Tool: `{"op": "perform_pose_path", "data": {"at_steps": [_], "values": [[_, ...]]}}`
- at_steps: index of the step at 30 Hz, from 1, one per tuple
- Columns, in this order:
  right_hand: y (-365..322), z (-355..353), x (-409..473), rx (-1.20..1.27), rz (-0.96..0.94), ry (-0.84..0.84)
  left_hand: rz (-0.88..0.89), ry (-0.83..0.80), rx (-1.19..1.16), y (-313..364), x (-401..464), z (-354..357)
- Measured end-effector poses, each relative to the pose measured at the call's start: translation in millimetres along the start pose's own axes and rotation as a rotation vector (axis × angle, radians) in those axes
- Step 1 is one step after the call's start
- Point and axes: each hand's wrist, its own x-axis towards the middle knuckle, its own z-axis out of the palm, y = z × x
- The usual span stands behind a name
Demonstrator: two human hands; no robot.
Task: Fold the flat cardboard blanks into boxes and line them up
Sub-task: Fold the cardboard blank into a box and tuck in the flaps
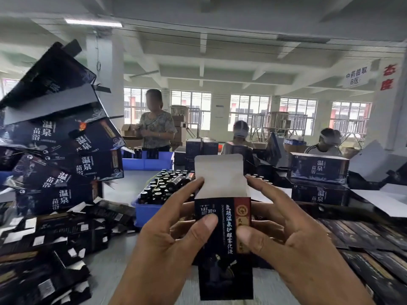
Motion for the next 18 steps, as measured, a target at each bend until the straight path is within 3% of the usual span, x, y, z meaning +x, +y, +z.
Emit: {"op": "perform_pose_path", "data": {"at_steps": [8, 18], "values": [[-2, -5, 1, -0.03, 0.028, -0.071, -0.024, -0.119, 0.092, 6, 2, -11], [-6, -8, 1, -0.007, -0.023, -0.01, -0.007, -0.102, 0.227, 2, 0, -13]]}}
